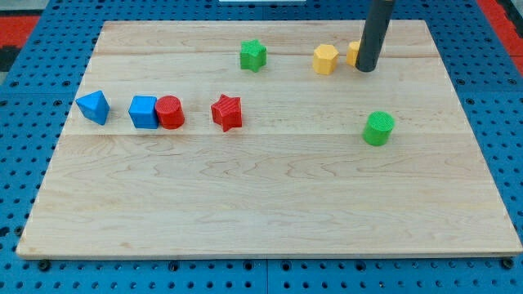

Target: Push the green circle bottom right to the green star

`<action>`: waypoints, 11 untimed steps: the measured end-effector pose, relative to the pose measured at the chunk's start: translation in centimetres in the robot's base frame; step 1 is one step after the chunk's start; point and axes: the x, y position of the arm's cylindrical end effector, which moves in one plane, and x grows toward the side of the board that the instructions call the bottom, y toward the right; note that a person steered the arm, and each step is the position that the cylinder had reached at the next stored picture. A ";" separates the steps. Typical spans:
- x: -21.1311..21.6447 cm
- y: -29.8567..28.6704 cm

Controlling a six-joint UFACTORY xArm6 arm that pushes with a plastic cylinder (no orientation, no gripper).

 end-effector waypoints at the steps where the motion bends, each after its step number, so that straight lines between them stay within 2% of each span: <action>1: 7.5 4.8; 2: 14.3 7.5; 3: 16.7 4.2; 5: 8.3 -11.0; 6: 8.0 -12.2; 8: 8.4 -3.3; 10: 5.6 1.2; 11: 4.7 -6.4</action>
